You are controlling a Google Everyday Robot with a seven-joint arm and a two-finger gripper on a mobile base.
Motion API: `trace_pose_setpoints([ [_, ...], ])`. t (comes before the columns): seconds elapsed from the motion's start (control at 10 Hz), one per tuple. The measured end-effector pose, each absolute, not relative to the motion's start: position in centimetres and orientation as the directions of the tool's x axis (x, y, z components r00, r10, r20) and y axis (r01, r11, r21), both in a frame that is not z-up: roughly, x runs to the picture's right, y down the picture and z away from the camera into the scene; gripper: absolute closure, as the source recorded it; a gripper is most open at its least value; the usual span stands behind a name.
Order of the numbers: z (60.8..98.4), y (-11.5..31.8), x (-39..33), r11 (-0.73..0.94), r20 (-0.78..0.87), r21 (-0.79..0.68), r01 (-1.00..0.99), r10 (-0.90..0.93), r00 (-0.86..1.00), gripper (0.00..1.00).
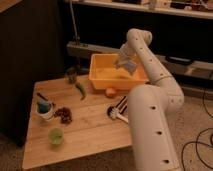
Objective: Wipe tray with towel
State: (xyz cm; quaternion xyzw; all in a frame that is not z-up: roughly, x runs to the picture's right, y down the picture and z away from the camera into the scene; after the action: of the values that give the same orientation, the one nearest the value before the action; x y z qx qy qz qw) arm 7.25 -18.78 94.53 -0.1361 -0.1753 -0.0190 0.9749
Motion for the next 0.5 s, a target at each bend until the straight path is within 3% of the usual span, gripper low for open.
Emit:
trace_pose_setpoints([
  [0.5, 94.6, -17.7, 4.1, 0.951, 0.412, -0.264, 0.161, -0.039, 0.91, 1.0],
])
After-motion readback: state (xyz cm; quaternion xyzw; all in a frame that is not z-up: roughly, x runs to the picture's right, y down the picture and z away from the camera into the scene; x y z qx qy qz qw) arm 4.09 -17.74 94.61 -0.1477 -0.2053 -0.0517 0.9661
